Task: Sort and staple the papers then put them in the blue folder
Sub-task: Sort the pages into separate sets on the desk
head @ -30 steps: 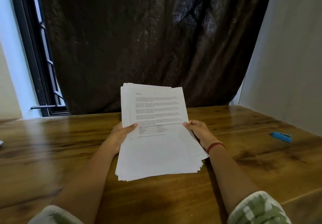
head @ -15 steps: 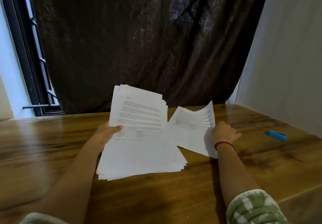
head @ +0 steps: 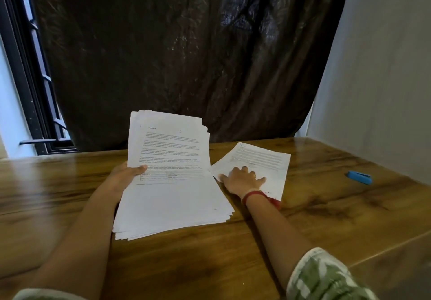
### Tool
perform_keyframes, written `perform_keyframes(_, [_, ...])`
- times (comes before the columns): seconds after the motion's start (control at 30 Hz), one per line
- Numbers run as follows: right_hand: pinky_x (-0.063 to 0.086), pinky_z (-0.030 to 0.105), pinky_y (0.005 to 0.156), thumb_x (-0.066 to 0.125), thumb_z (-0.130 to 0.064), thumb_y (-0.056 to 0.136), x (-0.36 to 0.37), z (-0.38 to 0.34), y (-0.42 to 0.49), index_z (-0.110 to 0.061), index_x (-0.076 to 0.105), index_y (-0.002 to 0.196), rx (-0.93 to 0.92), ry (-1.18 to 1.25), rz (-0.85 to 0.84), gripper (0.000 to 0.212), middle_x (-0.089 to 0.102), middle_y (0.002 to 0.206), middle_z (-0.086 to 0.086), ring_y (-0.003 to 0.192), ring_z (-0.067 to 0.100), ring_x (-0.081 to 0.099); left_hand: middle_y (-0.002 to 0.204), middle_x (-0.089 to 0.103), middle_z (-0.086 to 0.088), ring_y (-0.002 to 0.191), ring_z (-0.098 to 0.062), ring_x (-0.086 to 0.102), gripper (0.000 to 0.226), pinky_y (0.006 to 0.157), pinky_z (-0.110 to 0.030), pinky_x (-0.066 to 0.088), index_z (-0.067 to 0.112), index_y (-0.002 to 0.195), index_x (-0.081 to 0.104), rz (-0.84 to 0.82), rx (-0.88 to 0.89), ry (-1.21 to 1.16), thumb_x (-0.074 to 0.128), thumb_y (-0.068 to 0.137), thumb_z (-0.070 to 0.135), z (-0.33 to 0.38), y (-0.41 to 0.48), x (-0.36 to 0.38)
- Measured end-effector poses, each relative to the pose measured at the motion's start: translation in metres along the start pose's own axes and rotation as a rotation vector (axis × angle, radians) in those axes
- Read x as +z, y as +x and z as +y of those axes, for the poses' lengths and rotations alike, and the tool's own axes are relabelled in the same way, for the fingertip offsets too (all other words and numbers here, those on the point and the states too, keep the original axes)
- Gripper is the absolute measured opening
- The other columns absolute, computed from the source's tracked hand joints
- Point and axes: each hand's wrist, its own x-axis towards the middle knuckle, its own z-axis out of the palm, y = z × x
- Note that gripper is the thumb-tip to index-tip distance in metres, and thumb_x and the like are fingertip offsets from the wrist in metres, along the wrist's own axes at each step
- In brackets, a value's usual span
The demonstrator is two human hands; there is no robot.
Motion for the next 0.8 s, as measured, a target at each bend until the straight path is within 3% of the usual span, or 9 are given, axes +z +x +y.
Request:
perform_keyframes(0.1, [0.002,0.062,0.115,0.05,-0.042,0.094,-0.012,0.022,0.014,-0.022,0.041,0.138,0.008,0.06,0.025,0.049,0.041,0.148,0.006,0.138,0.033,0.035,0.117,0.068,-0.008,0.101,-0.033,0.068,0.037,0.092,-0.053,0.051,0.02,0.126,0.059,-0.001,-0.005,-0.047,0.066,0.09,0.017,-0.002,0.004,-0.006])
perform_keyframes(0.2, [0.009,0.058,0.117,0.05,-0.032,0.097,-0.02,0.039,0.026,-0.02,0.047,0.132,0.063,0.131,0.052,0.037,0.05,0.14,0.006,0.133,0.029,0.042,0.121,0.067,-0.01,0.105,-0.034,0.066,0.041,0.096,-0.053,0.048,0.018,0.13,0.057,-0.012,0.014,-0.136,0.065,0.09,0.012,-0.004,0.01,-0.007])
perform_keyframes(0.3, [0.018,0.054,0.117,0.048,-0.033,0.098,-0.017,0.045,0.032,-0.017,0.047,0.133,0.094,0.116,0.166,0.039,0.049,0.141,0.009,0.132,0.03,0.044,0.12,0.066,-0.012,0.107,-0.035,0.064,0.038,0.093,-0.049,0.05,0.014,0.129,0.057,-0.003,0.018,-0.179,0.061,0.092,0.008,-0.003,0.01,-0.003])
perform_keyframes(0.4, [0.021,0.055,0.117,0.047,-0.043,0.097,-0.012,0.044,0.033,-0.019,0.044,0.138,-0.009,0.037,0.3,0.047,0.043,0.147,0.009,0.135,0.03,0.041,0.119,0.066,-0.012,0.106,-0.035,0.064,0.037,0.086,-0.045,0.052,0.014,0.128,0.057,-0.002,0.018,-0.167,0.06,0.092,0.008,-0.003,0.011,-0.002])
perform_keyframes(0.5, [0.009,0.06,0.116,0.037,-0.058,0.096,-0.008,0.041,0.035,-0.025,0.039,0.143,-0.094,-0.075,0.176,0.057,0.033,0.155,0.006,0.143,0.032,0.03,0.119,0.067,-0.012,0.105,-0.034,0.065,0.037,0.084,-0.044,0.053,0.016,0.129,0.057,-0.003,0.021,-0.148,0.061,0.092,0.01,-0.004,0.013,-0.001])
perform_keyframes(0.63, [0.011,0.063,0.115,0.035,-0.052,0.098,-0.006,0.043,0.039,-0.024,0.037,0.142,-0.11,-0.093,-0.015,0.053,0.039,0.151,0.005,0.139,0.033,0.034,0.118,0.067,-0.01,0.105,-0.034,0.065,0.037,0.094,-0.05,0.05,0.017,0.128,0.058,0.0,0.031,-0.15,0.062,0.091,0.01,-0.005,0.013,-0.001])
perform_keyframes(0.73, [0.007,0.061,0.115,0.043,-0.048,0.097,-0.02,0.043,0.032,-0.024,0.04,0.141,-0.062,-0.03,-0.043,0.049,0.044,0.148,0.005,0.137,0.031,0.038,0.119,0.067,-0.011,0.103,-0.033,0.066,0.036,0.09,-0.048,0.052,0.017,0.126,0.059,-0.005,0.037,-0.165,0.062,0.091,0.01,-0.006,0.014,-0.002])
perform_keyframes(0.8, [0.013,0.057,0.116,0.045,-0.048,0.096,-0.021,0.042,0.028,-0.023,0.047,0.136,-0.088,-0.045,0.07,0.048,0.048,0.144,0.005,0.134,0.029,0.042,0.116,0.068,-0.011,0.103,-0.033,0.066,0.033,0.085,-0.045,0.053,0.017,0.124,0.06,-0.007,0.042,-0.176,0.061,0.092,0.009,-0.004,0.012,-0.001])
